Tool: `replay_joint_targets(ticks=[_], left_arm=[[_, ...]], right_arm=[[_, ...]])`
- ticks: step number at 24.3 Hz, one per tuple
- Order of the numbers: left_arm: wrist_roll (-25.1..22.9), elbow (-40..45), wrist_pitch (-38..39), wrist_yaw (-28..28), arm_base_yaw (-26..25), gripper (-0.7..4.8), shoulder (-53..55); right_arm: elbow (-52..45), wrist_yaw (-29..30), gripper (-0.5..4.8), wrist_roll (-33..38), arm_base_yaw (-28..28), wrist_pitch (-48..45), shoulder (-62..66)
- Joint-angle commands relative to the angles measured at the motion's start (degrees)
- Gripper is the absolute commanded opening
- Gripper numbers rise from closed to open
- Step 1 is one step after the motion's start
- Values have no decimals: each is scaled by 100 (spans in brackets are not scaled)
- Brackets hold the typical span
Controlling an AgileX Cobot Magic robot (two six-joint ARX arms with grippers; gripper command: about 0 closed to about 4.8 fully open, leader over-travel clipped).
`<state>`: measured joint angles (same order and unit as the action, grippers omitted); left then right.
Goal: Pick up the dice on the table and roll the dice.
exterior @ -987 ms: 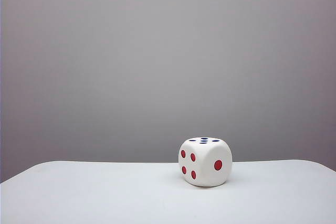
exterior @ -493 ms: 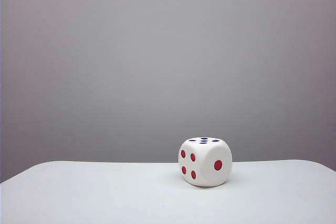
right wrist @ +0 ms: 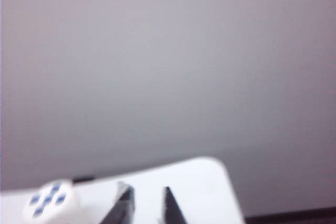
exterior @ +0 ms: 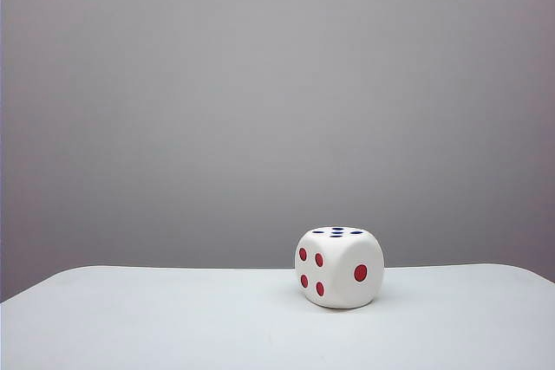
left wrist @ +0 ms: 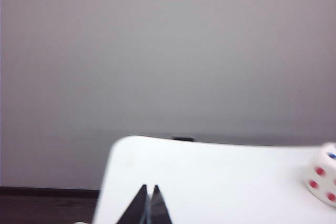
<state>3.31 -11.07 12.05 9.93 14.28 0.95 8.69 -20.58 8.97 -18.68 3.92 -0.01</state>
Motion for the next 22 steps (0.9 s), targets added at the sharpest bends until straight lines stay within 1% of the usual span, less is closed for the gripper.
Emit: replay_joint_targets(ticks=[1, 4, 5, 6, 8, 9, 11, 12, 15, 18, 20, 22], left_arm=[[2, 229, -463, -387, -2, -5, 2], [-28, 433, -608, -393, -4, -5, 0], [-26, 474, -627, -393, -4, -5, -2], [-11, 520, -660, -393, -4, -5, -9], [15, 560, -678, -400, -4, -5, -44], [15, 566, -662, -396, -13, -5, -94], [-28, 568, -651, -365, -13, -5, -90], [-35, 581, -651, -365, -13, -5, -90], [-142, 629, -588, -376, -9, -5, -90], [-162, 726, -509, -328, -7, -5, -90], [-470, 815, -509, -308, -7, -5, -90], [-509, 885, -503, -308, -7, -5, -90]], right_arm=[[-424, 745, 35, 4, 24, -319, 15], [-774, 787, 28, 0, 33, -396, 9], [-835, 758, 13, 2, 68, -424, -2], [-859, 750, -2, 2, 129, -444, -2], [-850, 750, -1, -22, 247, -581, -2], [-850, 778, -1, -103, 422, -850, -2], [-848, 1054, -1, -129, 682, -1056, -2], [-848, 1344, -1, -129, 841, -1058, -2], [-850, 2052, -1, -129, 1209, -743, 0], [-857, 2184, -1, -127, 1458, -295, -2], [-863, 2181, 6, -127, 1495, -94, 0], [-863, 2179, 23, -127, 1495, 116, 0]])
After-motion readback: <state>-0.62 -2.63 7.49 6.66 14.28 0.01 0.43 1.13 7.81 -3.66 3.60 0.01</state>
